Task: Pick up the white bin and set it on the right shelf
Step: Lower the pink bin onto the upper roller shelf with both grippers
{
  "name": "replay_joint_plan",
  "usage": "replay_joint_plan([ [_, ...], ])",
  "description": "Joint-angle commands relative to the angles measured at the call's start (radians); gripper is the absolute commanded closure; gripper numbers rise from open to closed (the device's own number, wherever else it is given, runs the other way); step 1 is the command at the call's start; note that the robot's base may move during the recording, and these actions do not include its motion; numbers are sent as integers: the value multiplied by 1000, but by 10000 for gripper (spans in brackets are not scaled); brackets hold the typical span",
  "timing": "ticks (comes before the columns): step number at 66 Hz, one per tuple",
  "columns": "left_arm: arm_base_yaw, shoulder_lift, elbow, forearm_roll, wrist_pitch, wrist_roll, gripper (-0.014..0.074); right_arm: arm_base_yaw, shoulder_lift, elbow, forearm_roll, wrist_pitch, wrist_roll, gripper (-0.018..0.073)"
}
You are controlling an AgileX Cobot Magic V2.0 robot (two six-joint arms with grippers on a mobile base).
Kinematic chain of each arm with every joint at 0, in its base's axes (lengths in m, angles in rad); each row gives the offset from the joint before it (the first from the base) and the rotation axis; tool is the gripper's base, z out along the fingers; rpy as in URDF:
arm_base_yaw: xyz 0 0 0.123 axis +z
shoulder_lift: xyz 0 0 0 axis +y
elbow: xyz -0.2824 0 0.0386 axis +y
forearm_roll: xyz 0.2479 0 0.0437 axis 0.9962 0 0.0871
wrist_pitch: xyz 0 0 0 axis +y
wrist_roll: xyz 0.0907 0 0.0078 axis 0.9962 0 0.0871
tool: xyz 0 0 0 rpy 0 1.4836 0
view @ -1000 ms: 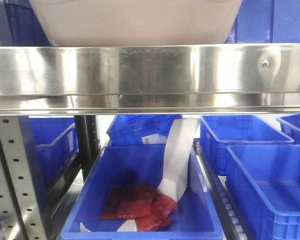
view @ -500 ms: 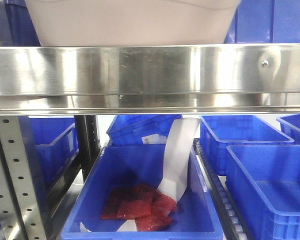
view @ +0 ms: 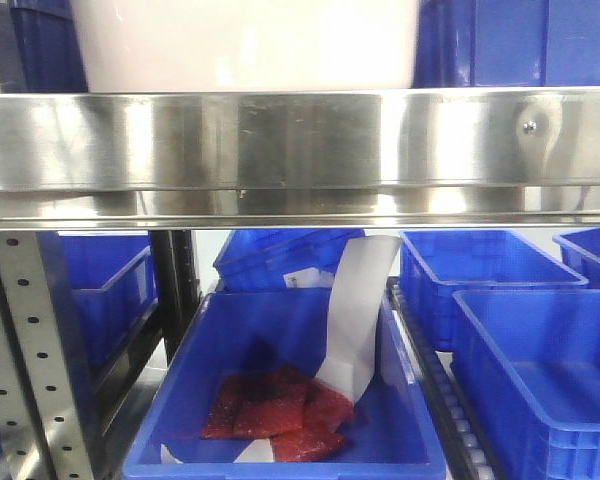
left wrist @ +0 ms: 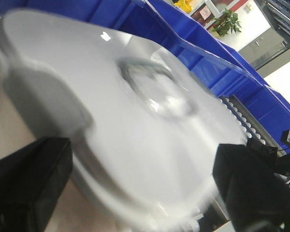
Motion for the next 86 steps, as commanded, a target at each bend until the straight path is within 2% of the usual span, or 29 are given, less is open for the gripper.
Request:
replay_joint_plan([
  [1, 1, -41, -37, -75, -3, 12, 177, -5, -44, -39, 40, 37, -8, -45],
  [7, 1, -41, -37, -73, 7, 10, 366, -5, -44, -39, -5, 38, -8, 44],
  [14, 1, -41, -37, -73, 9, 10, 622, -5, -44, -39, -46, 39, -8, 273],
  [18, 1, -41, -37, -73, 9, 10, 735, -5, -44, -39, -52, 37, -8, 394],
  [21, 1, -41, -37, -73, 2, 10, 708, -5, -44, -39, -52, 32, -8, 467],
  [25, 1, -41, -37, -73, -19, 10, 715, -5, -44, -39, -52, 29, -8, 525],
  [36, 1, -41, -37, -56, -64, -6, 715, -5, -45, -39, -56, 41, -11, 515],
  [41, 1, -59, -37, 73, -90, -78, 715, -5, -65, -39, -112, 27, -18, 514],
  [43, 1, -75, -37, 157, -116, -130, 715, -5, -78, -39, -161, 6, -18, 514],
  [48, 1, -119, -37, 312, -180, -229, 715, -5, -119, -39, -277, -57, -4, 514],
  [54, 1, -200, -37, 436, -285, -320, 715, -5, -195, -39, -428, -181, 49, 514],
  [61, 1, -275, -31, 515, -399, -333, 715, -5, -275, -39, -571, -327, 85, 514],
  [67, 1, -326, -12, 579, -484, -331, 715, -5, -331, -28, -648, -449, 101, 514],
  [72, 1, -362, 31, 632, -539, -331, 715, -5, -376, 6, -663, -555, 101, 514],
  [80, 1, -441, 159, 634, -611, -331, 715, -5, -460, 115, -663, -681, 97, 514],
  [86, 1, -511, 270, 634, -679, -331, 715, 0, -537, 220, -666, -741, 43, 519],
])
